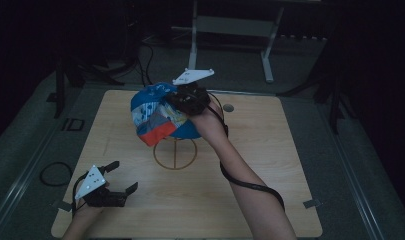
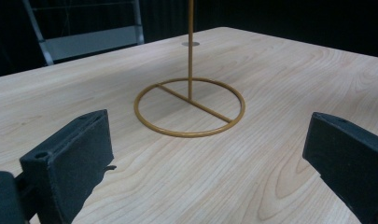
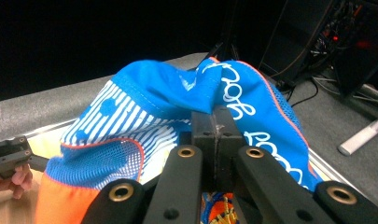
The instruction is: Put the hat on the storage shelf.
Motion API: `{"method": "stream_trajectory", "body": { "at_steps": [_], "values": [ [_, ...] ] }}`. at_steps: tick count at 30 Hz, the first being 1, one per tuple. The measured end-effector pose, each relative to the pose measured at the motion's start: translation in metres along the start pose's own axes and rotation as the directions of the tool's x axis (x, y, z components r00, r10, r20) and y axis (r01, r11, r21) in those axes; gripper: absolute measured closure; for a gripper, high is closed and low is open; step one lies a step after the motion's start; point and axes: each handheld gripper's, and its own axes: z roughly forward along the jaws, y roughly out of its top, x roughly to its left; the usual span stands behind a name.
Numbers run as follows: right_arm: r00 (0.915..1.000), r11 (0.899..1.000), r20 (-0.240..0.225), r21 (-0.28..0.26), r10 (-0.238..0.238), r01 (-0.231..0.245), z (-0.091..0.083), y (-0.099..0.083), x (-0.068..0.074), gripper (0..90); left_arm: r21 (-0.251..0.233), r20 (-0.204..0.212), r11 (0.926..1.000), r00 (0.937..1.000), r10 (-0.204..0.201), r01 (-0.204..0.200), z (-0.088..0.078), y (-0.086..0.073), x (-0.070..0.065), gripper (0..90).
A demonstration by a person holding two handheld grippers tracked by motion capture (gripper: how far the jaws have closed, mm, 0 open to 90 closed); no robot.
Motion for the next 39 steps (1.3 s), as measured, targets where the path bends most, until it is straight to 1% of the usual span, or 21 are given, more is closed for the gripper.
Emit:
{"method": "stream_trajectory", "body": {
  "at_steps": [5,12,16,20,22,23,25,26,30,33,35,36,37,39],
  "values": [
    [0.9996,1.000,-0.002,-0.015,0.026,-0.026,-0.010,-0.013,-0.005,90.0,0.002,0.007,1.0000,0.9999,-0.010,0.010,0.001,-0.001,0.000,1.8],
    [0.9979,0.997,0.005,-0.029,0.065,-0.065,-0.025,-0.032,-0.013,90.0,0.004,0.015,0.9999,0.9998,-0.013,0.013,0.002,-0.003,0.001,1.8],
    [0.9970,0.997,0.010,-0.032,0.077,-0.077,-0.030,-0.044,-0.017,90.0,0.007,0.015,0.9999,0.9998,-0.014,0.014,0.002,-0.004,0.001,1.9],
    [0.9941,0.994,0.018,-0.031,0.107,-0.106,-0.034,-0.057,-0.024,90.0,0.019,0.018,0.9997,0.9998,-0.013,0.013,0.003,-0.006,0.002,1.9],
    [0.9915,0.991,0.003,-0.038,0.130,-0.130,-0.035,-0.065,-0.029,90.0,0.021,0.021,0.9996,0.9996,-0.018,0.018,0.003,-0.007,0.003,1.9],
    [0.9915,0.991,0.003,-0.038,0.130,-0.130,-0.035,-0.065,-0.029,90.0,0.021,0.021,0.9996,0.9996,-0.018,0.018,0.003,-0.007,0.003,1.9],
    [0.9870,0.986,-0.026,-0.054,0.159,-0.160,-0.038,-0.074,-0.034,90.0,0.020,0.023,0.9995,0.9994,-0.026,0.025,0.004,-0.008,0.003,1.9],
    [0.9863,0.985,-0.028,-0.056,0.163,-0.164,-0.039,-0.077,-0.035,89.9,0.019,0.025,0.9995,0.9994,-0.026,0.025,0.003,-0.008,0.004,1.9],
    [0.9851,0.984,-0.034,-0.050,0.169,-0.170,-0.042,-0.086,-0.036,89.8,0.015,0.031,0.9994,0.9990,-0.032,0.032,0.004,-0.009,0.004,1.9],
    [0.9842,0.983,-0.038,-0.050,0.173,-0.175,-0.041,-0.091,-0.036,89.5,0.018,0.039,0.9992,0.9985,-0.037,0.036,0.006,-0.009,0.004,1.9],
    [0.9835,0.982,-0.038,-0.063,0.177,-0.179,-0.041,-0.090,-0.035,89.5,0.022,0.046,0.9992,0.9983,-0.035,0.034,0.008,-0.009,0.004,1.9],
    [0.9840,0.982,-0.038,-0.062,0.174,-0.176,-0.041,-0.089,-0.035,89.5,0.023,0.051,0.9993,0.9982,-0.032,0.030,0.009,-0.009,0.003,1.9],
    [0.9872,0.986,-0.026,-0.056,0.157,-0.159,-0.040,-0.086,-0.033,89.5,0.024,0.054,0.9993,0.9980,-0.031,0.030,0.009,-0.009,0.003,1.9],
    [0.9891,0.988,-0.013,-0.048,0.146,-0.147,-0.039,-0.085,-0.031,89.5,0.023,0.061,0.9994,0.9977,-0.029,0.027,0.011,-0.009,0.003,1.9]
  ]
}}
